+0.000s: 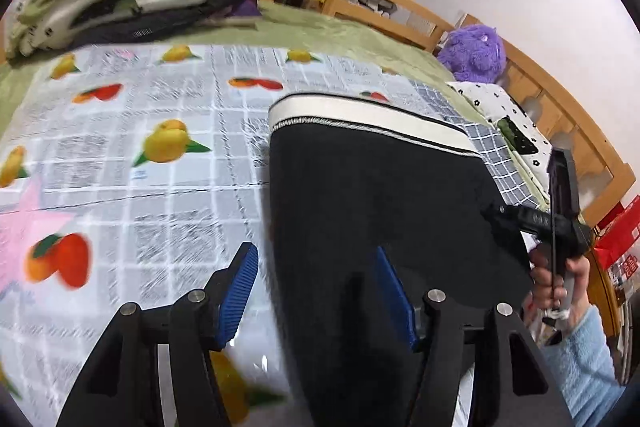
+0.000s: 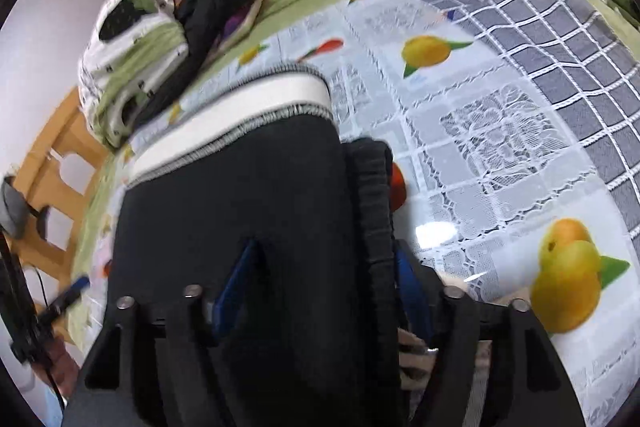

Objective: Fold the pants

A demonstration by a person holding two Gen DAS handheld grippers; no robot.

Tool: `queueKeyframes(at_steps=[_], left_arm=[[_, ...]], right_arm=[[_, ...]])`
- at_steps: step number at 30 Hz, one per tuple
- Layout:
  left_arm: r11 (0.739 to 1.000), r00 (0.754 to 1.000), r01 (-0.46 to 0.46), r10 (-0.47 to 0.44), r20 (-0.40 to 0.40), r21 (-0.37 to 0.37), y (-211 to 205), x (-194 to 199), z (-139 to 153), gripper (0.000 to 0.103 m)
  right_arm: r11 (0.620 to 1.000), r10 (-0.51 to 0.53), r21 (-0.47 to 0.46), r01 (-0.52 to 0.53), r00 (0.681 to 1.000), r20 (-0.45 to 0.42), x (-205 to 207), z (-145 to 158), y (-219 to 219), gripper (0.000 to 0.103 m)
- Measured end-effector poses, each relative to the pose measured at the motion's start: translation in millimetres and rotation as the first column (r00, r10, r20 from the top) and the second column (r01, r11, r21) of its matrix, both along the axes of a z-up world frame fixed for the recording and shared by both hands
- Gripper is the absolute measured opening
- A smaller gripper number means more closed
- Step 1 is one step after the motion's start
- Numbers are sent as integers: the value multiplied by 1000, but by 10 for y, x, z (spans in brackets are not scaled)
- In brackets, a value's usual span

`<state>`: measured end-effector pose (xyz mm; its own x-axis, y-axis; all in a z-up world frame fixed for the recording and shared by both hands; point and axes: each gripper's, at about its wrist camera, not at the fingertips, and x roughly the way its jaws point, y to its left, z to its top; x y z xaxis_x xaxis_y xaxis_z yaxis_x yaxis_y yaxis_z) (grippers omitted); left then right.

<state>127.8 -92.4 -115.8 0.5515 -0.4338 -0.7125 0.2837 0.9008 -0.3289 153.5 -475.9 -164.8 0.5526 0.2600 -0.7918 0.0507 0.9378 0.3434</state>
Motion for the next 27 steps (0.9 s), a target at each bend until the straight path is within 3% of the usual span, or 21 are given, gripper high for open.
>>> queueKeyframes(at_steps=[7,9,12,15,16,19,21,23,27], left_arm=[[998,985,-13,2,-170,-62,-31,552,-584,60],[996,989,-13,0,-148,-83,-50,553,-611,59],[995,991,7,-21,-135,-100,-126,562,-600,44],[991,993,23,-37,-111,-132,-92,571,-487,17],[990,993,28,-44,-109,-142,-69,588,-438,13],[975,993,34,-57,-101,-220,166,630,-249,11],[969,995,40,-61,-79,-246,336,618,-85,11],[975,999,27,-35,-35,-218,550,553,130,11],[993,999,-41,41,-4,-113,979,440,352,11]], right_arm=[[1000,24,18,-23,999,-22,56,-114,-13,73],[999,21,48,-20,1000,-19,62,-150,-34,73],[998,21,53,-22,1000,5,21,-126,-29,70],[998,18,65,-21,999,50,-72,-45,-38,59],[998,14,67,-18,998,55,-95,-15,-32,58],[992,-21,124,14,998,51,-127,76,-33,46],[981,-28,195,17,998,52,-132,185,45,33],[969,26,242,-41,998,65,-97,338,308,23],[971,138,180,-158,984,114,45,509,1072,22]])
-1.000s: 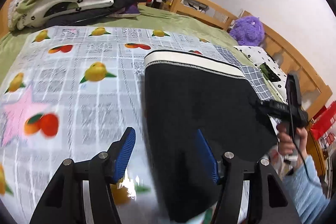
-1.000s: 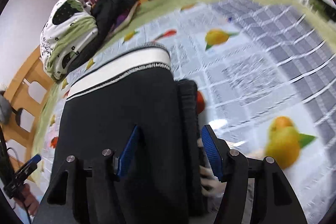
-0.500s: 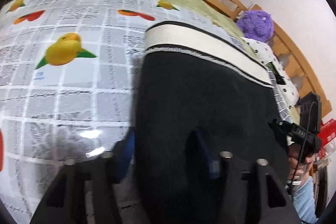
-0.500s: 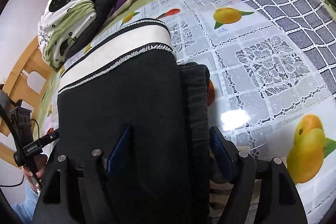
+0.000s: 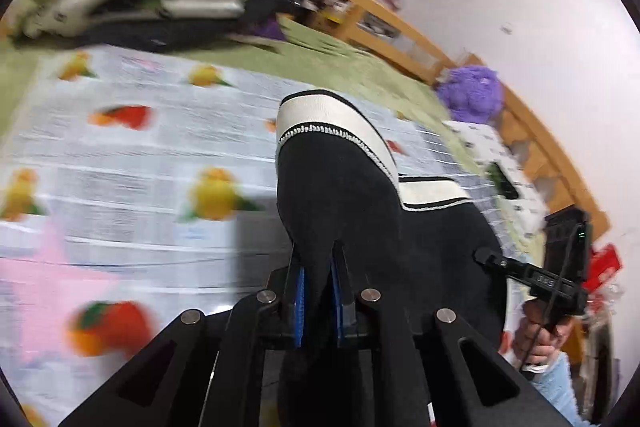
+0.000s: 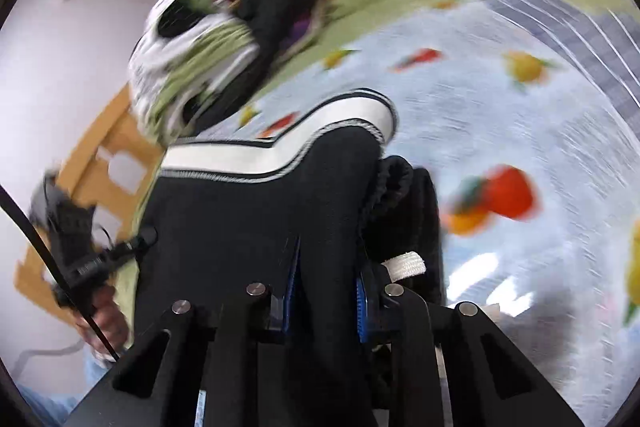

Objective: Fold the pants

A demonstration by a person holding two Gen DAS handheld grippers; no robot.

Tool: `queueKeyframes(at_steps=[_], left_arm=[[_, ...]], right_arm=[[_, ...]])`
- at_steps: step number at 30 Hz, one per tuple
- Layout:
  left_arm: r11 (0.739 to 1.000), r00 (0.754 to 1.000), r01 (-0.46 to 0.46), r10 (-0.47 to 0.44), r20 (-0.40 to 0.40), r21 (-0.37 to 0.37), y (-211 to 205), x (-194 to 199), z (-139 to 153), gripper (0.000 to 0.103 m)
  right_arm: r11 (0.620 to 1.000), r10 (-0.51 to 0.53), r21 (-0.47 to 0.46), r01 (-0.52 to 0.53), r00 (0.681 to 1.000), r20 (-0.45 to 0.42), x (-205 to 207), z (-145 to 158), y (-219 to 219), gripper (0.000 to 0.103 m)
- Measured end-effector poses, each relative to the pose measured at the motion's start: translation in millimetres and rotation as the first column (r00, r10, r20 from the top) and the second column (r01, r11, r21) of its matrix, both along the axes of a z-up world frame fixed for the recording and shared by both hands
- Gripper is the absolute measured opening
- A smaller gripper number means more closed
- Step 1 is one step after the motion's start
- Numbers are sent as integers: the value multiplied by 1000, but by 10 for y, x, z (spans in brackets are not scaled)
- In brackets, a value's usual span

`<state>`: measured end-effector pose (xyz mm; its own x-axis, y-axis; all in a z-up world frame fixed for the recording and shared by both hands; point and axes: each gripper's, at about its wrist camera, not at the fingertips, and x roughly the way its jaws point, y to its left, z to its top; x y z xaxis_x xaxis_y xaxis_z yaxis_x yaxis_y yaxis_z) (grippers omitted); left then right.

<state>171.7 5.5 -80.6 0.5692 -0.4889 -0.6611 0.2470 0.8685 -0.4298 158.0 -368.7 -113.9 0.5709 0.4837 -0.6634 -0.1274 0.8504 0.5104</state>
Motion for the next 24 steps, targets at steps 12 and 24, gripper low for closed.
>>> queueKeyframes(at_steps=[12,24], left_arm=[[983,983,-126,142,-115,132,661,36,-700,43],[985,984,-172,173,-44,21,1090,-144,-542,59]], right_arm=[[912,59,-403,-70,998,-38,-13,-190,915,41],[953,-67,-301,36,993,-93,916,-267,888,41]])
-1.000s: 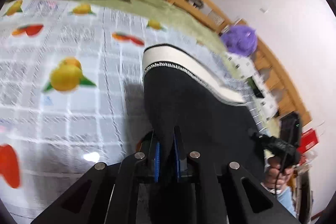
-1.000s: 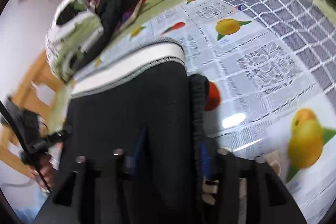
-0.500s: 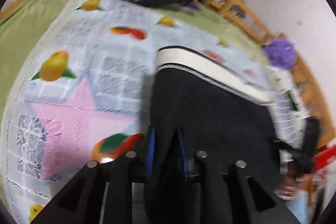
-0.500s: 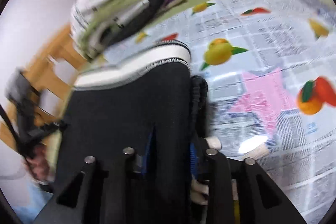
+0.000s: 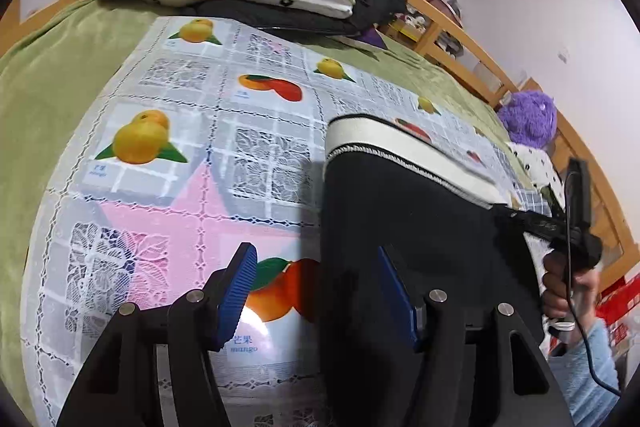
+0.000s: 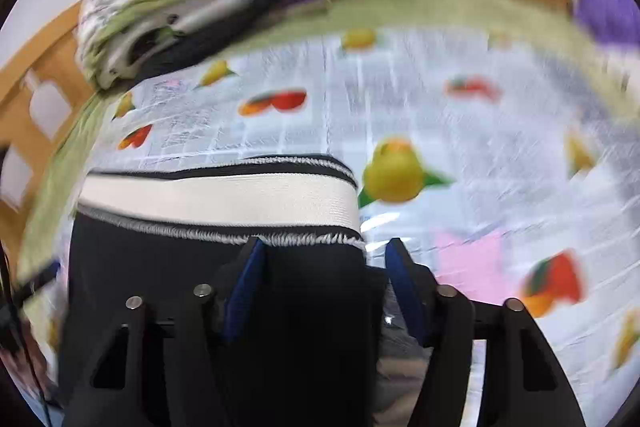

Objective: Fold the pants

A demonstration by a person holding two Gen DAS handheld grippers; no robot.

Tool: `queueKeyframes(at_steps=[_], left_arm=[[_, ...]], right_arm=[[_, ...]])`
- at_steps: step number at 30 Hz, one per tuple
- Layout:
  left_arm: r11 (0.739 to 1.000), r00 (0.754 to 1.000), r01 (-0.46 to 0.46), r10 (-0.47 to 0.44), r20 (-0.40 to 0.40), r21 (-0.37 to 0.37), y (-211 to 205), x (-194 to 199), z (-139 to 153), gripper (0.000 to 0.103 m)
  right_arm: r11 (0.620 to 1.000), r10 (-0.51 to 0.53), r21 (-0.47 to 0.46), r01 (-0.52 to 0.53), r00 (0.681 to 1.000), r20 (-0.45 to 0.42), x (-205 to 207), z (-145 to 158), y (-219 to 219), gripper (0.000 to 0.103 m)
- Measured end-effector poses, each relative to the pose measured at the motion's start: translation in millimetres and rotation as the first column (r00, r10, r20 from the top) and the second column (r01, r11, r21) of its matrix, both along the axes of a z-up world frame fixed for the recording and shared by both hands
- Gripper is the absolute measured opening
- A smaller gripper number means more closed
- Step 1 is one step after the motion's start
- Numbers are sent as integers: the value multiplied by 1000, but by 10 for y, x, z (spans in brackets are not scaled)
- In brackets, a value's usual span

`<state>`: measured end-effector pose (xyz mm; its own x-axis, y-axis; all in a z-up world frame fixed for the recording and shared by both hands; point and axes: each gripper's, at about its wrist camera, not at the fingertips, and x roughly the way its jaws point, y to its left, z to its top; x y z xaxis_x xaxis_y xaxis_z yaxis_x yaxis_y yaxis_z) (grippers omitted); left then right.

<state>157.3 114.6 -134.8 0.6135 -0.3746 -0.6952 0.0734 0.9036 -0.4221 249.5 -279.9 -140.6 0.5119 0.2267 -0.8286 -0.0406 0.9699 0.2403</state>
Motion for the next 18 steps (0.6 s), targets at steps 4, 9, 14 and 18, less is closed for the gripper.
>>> queueKeyframes(at_steps=[4,9,14,18], left_arm=[[1000,1000,-1,1,14,9,43,-18,14,59],[999,1000,12,-12,-5,-48,61,-7,-13,59],[997,997,72,-73,31,31,-115,-198,121,59],[988,992,115,-120,38,107,-230,-473,209,59]], right_arm=[[994,2,107,-22,984,181,-341,459,-158,15],[997,-45,-57,50,995,92,-445,75,-152,21],[987,-149,79,143,986,81,-634,189,-361,33],[994,-100,60,93,988,117,-1099,295,-347,33]])
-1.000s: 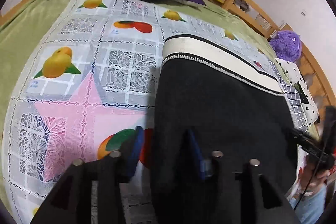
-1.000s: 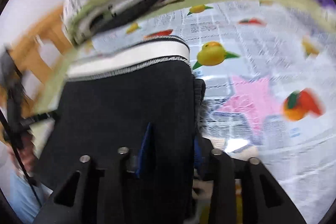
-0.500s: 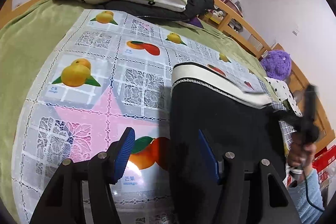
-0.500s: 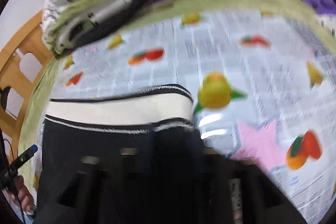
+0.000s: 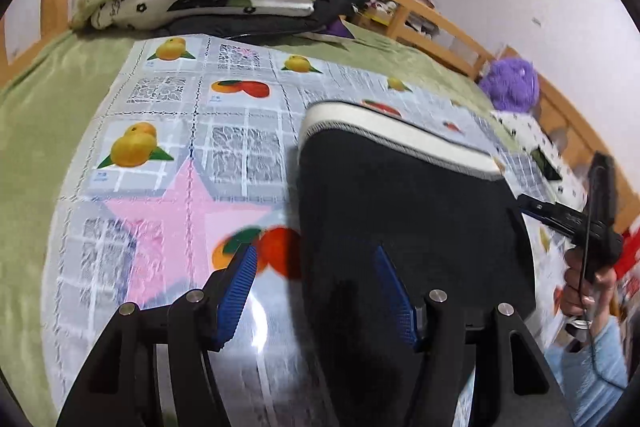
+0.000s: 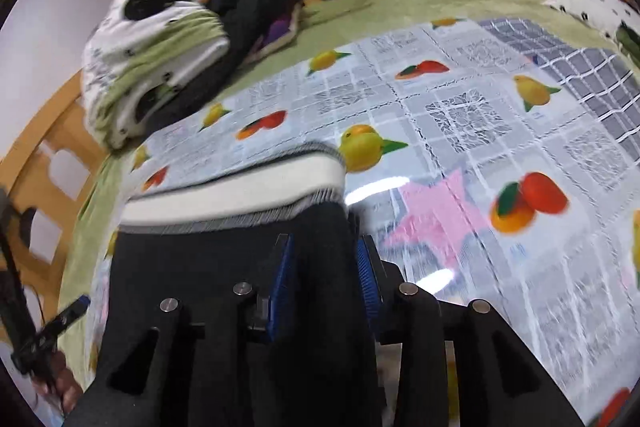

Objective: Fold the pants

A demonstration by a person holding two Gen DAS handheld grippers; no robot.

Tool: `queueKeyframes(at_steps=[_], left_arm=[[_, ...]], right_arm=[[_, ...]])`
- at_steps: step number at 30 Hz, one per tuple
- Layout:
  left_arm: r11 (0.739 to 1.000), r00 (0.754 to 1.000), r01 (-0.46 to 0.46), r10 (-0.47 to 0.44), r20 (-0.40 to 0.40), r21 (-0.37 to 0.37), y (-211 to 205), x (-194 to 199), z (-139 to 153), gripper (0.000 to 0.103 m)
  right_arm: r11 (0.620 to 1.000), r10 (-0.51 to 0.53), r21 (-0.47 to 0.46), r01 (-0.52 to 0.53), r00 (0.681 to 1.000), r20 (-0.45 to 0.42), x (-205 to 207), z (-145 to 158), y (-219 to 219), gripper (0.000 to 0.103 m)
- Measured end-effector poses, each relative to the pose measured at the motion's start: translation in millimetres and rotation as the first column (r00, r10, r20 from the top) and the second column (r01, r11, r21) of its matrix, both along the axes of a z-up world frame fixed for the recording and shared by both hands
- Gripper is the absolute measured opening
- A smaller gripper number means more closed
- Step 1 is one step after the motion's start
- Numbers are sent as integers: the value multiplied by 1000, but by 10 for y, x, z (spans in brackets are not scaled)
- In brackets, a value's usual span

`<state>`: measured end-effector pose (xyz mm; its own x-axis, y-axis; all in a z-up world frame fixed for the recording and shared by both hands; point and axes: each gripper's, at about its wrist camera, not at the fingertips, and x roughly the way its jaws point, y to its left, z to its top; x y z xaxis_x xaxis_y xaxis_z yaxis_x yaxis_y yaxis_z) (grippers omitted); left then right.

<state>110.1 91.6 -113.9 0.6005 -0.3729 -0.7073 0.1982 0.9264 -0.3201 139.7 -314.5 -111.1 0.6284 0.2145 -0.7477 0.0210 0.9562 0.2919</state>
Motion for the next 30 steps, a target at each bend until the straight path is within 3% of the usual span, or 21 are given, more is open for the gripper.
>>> queueKeyframes(at_steps=[3,6,12,16,18,20,21,24,27,30], left_arm=[[1000,1000,24,-24,4,7,-44,-339,-3,59],[999,999,34,-34,8,26,-72,-672,-15,59],[985,998,52,-58,31,165,-189,-1237,-75,59],[961,996,80,-88,17,264,-391,-1330,-182,46],[927,995,93,-103,10,363,-514,-1304,-244,46],[839,996,72,-89,5,539,-639,-1253,-362,41],[834,994,83,-106,11,545,-654,-1275,-370,41],[875,991,106,-133,24,472,-640,-1313,-304,41],[870,990,79,-124,60,487,-750,-1242,-277,41],[889,992,16,-71,103,458,-785,-1068,-269,22]], right_arm=[[995,82,-60,-82,997,-1,-456,-71,89,33],[986,95,-132,-99,995,-35,-632,-317,116,33],[997,75,7,-75,997,-23,-913,-418,-85,34],[995,96,43,-95,995,-16,-1061,-517,-112,35],[993,95,76,-94,995,-19,-1093,-575,-131,36],[990,87,112,-84,996,-25,-1119,-629,-156,36],[989,88,120,-84,996,-28,-1114,-641,-169,36],[988,93,124,-90,995,-20,-1125,-649,-179,36],[988,89,130,-85,996,-19,-1106,-673,-187,37],[987,90,133,-86,996,-18,-1103,-681,-190,37]])
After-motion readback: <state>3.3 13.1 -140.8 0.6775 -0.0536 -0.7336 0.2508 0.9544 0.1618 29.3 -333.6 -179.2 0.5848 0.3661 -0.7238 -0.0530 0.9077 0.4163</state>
